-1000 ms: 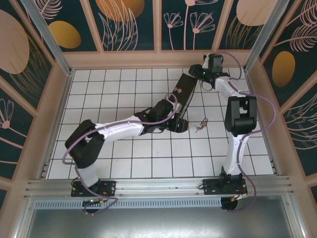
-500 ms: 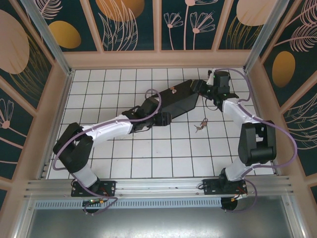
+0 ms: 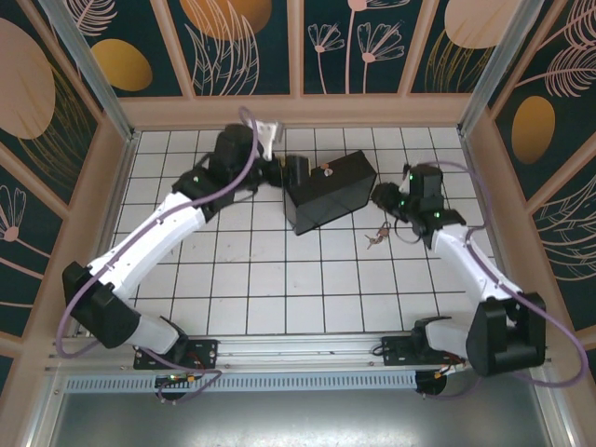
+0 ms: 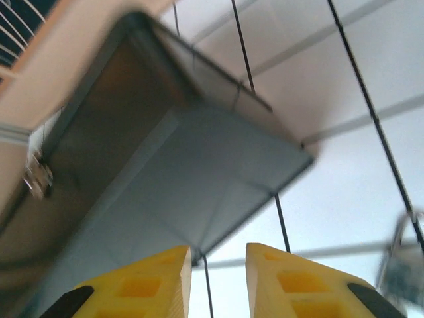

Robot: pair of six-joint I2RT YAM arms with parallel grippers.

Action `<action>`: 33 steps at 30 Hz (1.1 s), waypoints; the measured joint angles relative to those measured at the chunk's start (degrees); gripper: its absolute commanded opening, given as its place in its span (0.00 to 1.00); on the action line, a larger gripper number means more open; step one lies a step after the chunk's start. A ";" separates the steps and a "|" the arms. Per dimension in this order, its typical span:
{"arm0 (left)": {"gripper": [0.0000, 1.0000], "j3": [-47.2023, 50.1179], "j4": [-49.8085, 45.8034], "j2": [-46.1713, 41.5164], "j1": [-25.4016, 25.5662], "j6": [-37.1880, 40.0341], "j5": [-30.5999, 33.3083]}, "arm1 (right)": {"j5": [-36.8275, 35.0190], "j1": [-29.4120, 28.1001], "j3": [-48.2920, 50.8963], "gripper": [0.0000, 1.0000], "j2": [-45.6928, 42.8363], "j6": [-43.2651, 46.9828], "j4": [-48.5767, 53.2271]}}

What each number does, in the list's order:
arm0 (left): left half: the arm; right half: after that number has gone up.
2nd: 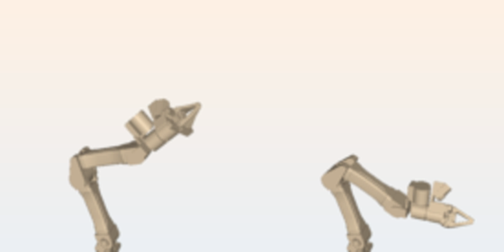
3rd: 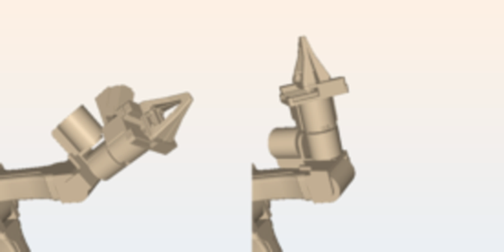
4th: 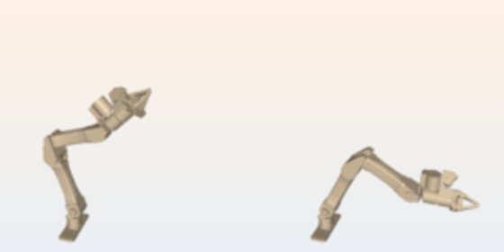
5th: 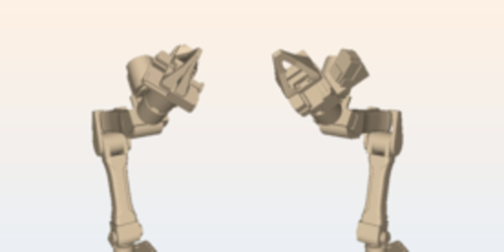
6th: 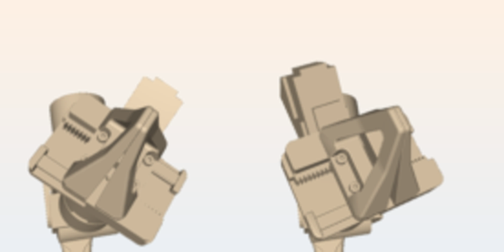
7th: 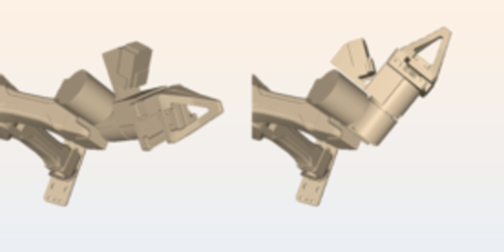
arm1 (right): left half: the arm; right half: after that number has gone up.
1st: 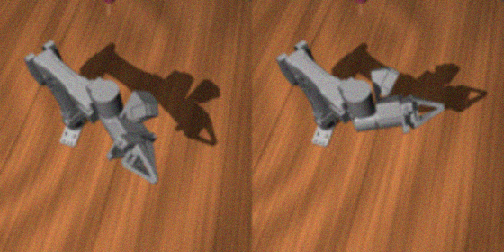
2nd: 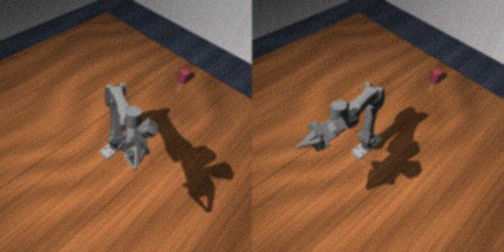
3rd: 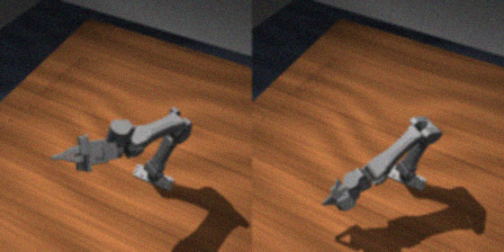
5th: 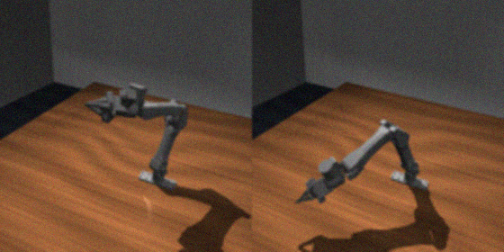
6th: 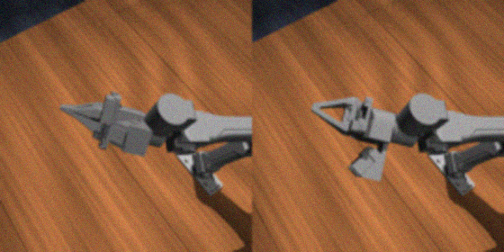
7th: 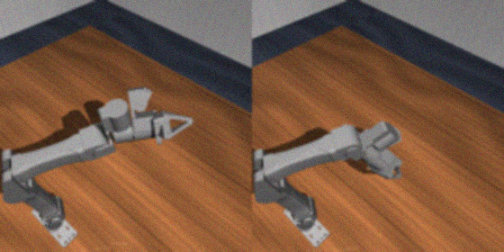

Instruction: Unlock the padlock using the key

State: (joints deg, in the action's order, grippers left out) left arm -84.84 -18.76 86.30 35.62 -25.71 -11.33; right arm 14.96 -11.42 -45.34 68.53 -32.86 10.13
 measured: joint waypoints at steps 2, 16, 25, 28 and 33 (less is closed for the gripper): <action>0.73 -8.04 0.02 6.78 -1.22 2.14 0.17 | 0.63 -1.55 5.38 0.23 -0.94 -2.64 -2.60; 0.67 -32.92 -7.82 40.76 -2.36 7.10 -13.27 | 1.97 -11.69 14.64 0.15 23.17 -22.40 -42.16; 0.66 -21.24 -0.85 34.27 -2.40 4.55 -21.81 | 2.67 -14.29 5.99 0.15 37.42 -27.67 -51.17; 0.66 -16.24 1.27 30.05 -1.95 3.10 -22.82 | 3.13 -15.52 1.22 0.16 42.75 -28.79 -51.82; 0.66 -11.63 2.60 24.65 -1.27 1.79 -20.85 | 4.61 -15.87 -4.13 0.19 45.92 -29.00 -49.68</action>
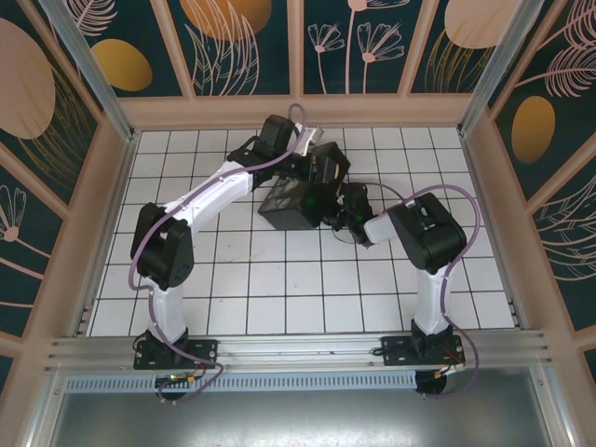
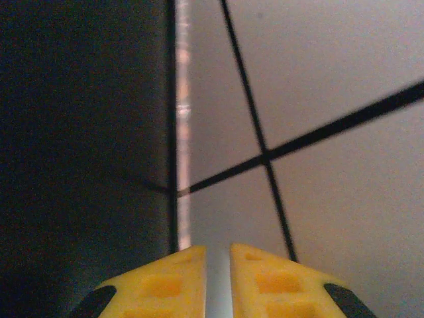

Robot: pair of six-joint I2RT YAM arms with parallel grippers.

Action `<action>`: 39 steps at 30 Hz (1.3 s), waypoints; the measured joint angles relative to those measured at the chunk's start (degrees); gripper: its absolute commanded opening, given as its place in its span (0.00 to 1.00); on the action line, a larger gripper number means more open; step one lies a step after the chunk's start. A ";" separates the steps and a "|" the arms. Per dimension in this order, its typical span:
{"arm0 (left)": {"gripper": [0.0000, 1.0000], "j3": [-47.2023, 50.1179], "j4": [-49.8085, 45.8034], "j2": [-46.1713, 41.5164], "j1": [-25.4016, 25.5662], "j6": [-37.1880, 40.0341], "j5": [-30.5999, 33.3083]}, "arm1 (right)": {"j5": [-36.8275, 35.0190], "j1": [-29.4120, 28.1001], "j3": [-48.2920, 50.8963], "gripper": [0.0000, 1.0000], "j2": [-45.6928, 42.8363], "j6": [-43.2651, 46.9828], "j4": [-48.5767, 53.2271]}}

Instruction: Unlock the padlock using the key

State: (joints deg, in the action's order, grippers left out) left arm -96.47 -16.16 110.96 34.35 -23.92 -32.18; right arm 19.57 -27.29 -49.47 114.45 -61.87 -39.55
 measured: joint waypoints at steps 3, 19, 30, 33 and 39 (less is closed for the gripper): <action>0.66 0.68 0.07 -0.90 0.74 -0.35 2.29 | 0.31 0.48 2.08 0.22 -3.78 0.79 3.67; 0.99 23.32 6.10 -15.10 -2.71 2.54 32.26 | -19.43 11.98 9.25 0.99 -30.67 38.21 27.74; 0.98 61.09 37.48 -29.20 -23.61 16.72 55.82 | -28.59 23.93 25.92 0.99 -35.39 56.78 -4.42; 0.98 67.95 46.23 -29.38 -27.47 18.80 55.17 | -26.10 26.62 29.03 0.99 -37.70 56.89 -7.15; 0.99 75.67 63.71 -25.94 -29.99 19.93 50.03 | -21.88 29.88 38.69 0.99 -30.69 57.61 -25.14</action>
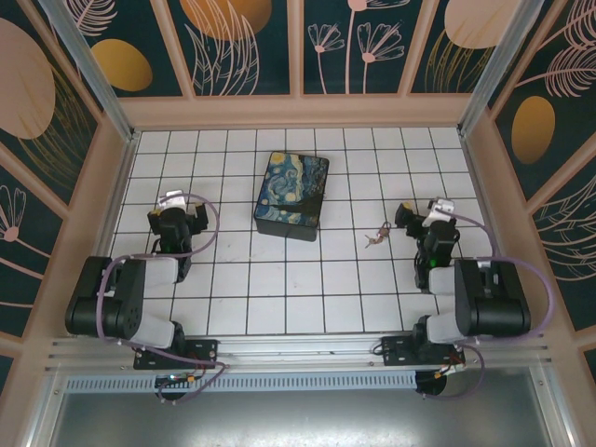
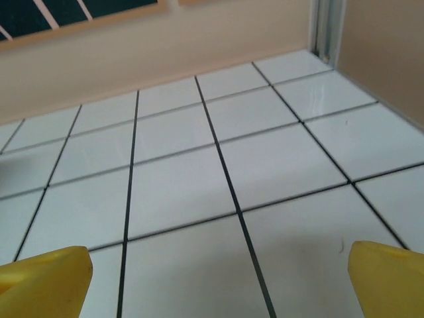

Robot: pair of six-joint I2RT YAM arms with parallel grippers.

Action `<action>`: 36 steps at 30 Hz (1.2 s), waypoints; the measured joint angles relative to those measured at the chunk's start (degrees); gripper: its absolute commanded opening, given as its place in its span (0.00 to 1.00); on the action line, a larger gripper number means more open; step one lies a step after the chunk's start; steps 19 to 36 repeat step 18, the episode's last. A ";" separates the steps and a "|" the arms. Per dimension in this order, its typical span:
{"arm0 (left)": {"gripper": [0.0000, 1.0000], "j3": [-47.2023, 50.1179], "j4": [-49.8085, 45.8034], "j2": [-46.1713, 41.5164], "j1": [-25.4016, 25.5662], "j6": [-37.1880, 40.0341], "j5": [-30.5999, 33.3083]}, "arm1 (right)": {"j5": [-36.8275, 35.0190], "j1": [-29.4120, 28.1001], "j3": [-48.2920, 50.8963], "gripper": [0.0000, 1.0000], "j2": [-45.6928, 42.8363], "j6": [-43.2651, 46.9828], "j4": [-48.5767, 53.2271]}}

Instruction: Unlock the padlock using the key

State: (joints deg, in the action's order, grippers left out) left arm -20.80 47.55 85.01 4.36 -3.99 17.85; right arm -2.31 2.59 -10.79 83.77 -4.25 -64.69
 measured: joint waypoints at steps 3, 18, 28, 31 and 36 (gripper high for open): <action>0.99 2.47 8.24 0.76 -2.47 0.09 -5.29 | 2.71 0.24 0.83 0.99 5.60 0.79 -4.83; 0.99 7.28 22.51 2.12 -3.17 0.09 -9.16 | 4.20 0.55 0.17 0.99 5.90 0.81 -10.14; 0.99 7.28 22.51 2.12 -3.17 0.09 -9.16 | 4.20 0.55 0.17 0.99 5.90 0.81 -10.14; 0.99 7.28 22.51 2.12 -3.17 0.09 -9.16 | 4.20 0.55 0.17 0.99 5.90 0.81 -10.14; 0.99 7.28 22.51 2.12 -3.17 0.09 -9.16 | 4.20 0.55 0.17 0.99 5.90 0.81 -10.14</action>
